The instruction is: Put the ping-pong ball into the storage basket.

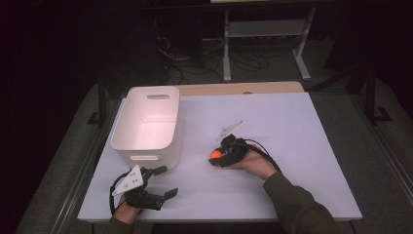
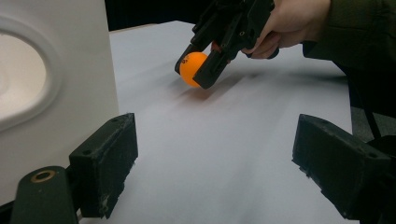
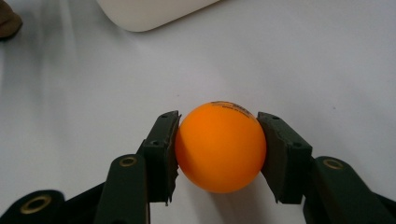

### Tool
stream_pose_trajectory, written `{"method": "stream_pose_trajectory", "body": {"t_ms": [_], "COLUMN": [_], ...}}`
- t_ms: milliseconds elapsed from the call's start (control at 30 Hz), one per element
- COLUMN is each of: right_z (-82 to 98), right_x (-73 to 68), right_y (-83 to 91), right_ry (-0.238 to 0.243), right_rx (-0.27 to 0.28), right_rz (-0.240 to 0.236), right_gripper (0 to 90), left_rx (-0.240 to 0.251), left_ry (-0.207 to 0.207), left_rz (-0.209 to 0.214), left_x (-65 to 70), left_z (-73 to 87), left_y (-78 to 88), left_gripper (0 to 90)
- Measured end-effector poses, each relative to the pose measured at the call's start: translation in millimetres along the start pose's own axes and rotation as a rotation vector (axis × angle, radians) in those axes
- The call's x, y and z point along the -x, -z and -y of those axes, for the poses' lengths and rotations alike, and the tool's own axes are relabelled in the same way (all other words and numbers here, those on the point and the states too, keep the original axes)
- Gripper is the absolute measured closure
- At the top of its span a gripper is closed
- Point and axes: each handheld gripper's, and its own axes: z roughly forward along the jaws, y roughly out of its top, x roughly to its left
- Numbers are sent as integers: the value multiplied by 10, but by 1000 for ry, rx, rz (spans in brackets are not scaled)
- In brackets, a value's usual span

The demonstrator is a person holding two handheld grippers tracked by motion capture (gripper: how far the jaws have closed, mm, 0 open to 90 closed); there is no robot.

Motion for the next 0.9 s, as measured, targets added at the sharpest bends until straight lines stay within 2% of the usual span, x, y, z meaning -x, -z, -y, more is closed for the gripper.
{"method": "stream_pose_trajectory", "body": {"t_ms": [633,900], "right_z": [-53,-77], "right_x": [-180,-232], "right_y": [-112,-119], "right_ry": [44,47], "right_rx": [-21,-18], "right_rz": [-53,-70], "right_gripper": [499,499], "left_rx": [-2,0], "left_ry": [-1,4], "left_rz": [-1,0], "left_x": [1,-1], "left_z": [-1,-1], "left_y": [-1,-3], "left_gripper": [140,140]}}
